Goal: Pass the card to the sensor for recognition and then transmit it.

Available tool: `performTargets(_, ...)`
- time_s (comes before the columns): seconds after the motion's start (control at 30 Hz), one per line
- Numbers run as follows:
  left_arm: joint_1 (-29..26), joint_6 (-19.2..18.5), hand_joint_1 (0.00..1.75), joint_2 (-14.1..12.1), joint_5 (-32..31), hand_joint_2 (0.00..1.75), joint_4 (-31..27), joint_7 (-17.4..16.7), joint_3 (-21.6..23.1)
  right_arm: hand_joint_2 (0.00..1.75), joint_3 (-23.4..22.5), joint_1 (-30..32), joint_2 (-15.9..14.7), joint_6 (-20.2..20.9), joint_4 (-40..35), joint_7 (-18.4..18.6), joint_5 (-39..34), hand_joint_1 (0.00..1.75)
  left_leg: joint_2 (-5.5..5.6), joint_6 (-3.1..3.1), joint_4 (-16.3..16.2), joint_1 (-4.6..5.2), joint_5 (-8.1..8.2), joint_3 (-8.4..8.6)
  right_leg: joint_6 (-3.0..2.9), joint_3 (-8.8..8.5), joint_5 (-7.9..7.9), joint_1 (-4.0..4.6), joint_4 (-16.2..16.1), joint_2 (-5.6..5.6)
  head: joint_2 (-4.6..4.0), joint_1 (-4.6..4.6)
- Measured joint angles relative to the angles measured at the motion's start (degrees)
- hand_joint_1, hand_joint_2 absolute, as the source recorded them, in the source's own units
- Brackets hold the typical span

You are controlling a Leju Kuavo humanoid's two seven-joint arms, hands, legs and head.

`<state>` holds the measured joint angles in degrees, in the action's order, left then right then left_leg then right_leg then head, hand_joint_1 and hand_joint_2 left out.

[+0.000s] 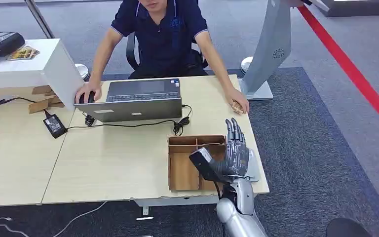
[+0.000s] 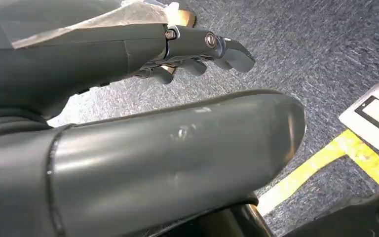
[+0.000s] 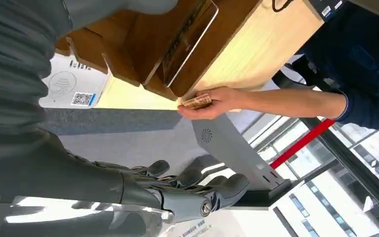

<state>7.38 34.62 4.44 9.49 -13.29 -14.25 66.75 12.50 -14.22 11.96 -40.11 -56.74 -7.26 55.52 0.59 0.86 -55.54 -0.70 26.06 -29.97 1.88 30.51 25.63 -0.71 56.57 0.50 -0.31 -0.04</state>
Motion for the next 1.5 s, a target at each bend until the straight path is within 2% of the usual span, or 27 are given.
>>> performTargets(0.6,0.0,0.0,0.0,0.0,0.09,0.0,0.0,0.2,0.0,1.75,0.0,-0.01,0.0,0.02,0.09,0.0,-0.48,0.19,0.0,0.0,0.0,0.0,0.0,0.0,0.0,0.0,0.0,0.0,0.0,0.0,0.0,0.0)
performTargets(0.83,0.0,0.02,0.0,0.0,0.07,0.0,0.0,0.26,0.0,1.75,0.0,-0.02,0.0,0.02,0.13,0.0,-0.5,0.16,0.0,0.0,0.0,0.0,0.0,0.0,0.0,0.0,0.0,0.0,0.0,0.0,0.0,0.0)
performTargets(0.97,0.0,0.02,0.0,0.0,0.07,0.0,0.0,0.3,0.0,1.75,0.0,-0.04,0.0,0.02,0.15,0.0,-0.7,0.23,0.0,0.0,0.0,0.0,0.0,-0.01,0.0,0.0,0.0,0.0,0.0,0.0,0.0,-0.02)
performTargets(1.5,0.01,0.07,0.0,0.0,-0.09,0.0,0.0,0.48,0.0,1.75,0.0,-0.31,0.0,0.02,1.18,0.17,-0.81,0.24,0.0,0.0,0.0,0.0,0.0,-0.01,0.0,0.0,0.0,0.0,0.0,0.0,0.0,-0.02)
